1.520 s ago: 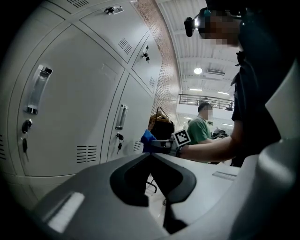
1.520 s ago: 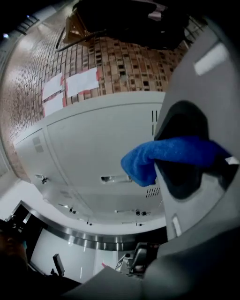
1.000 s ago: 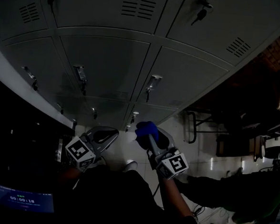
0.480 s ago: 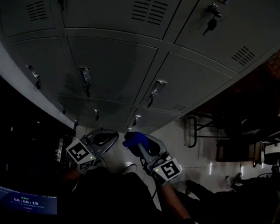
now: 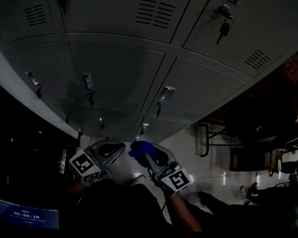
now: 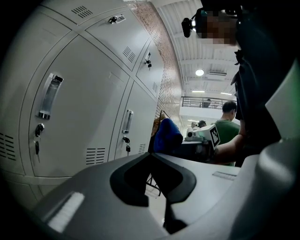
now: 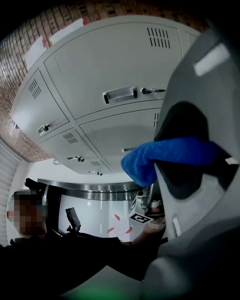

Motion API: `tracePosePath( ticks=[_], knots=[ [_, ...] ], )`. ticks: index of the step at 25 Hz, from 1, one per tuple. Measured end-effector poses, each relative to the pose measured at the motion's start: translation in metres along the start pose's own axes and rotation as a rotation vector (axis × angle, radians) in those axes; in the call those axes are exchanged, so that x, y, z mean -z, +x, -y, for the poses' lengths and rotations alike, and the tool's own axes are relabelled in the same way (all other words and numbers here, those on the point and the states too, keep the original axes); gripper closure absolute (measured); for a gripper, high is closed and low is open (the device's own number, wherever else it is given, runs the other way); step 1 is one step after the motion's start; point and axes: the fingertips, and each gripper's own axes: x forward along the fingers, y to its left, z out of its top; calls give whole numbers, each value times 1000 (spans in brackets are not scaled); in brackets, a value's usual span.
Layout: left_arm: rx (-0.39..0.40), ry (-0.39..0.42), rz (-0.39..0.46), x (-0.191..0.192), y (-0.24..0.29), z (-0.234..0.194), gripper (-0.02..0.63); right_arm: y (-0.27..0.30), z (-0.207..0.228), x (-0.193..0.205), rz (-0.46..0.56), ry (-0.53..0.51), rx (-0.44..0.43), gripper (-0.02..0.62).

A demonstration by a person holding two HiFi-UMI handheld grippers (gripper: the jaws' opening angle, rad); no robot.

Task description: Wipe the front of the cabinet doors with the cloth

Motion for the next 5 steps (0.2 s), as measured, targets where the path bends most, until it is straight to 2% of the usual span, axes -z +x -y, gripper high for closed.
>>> tracePosePath(
  ticks=[5],
  knots=[
    [6, 1, 0, -1, 4, 2, 604, -1, 3, -6, 18, -12, -4, 512]
  ],
)
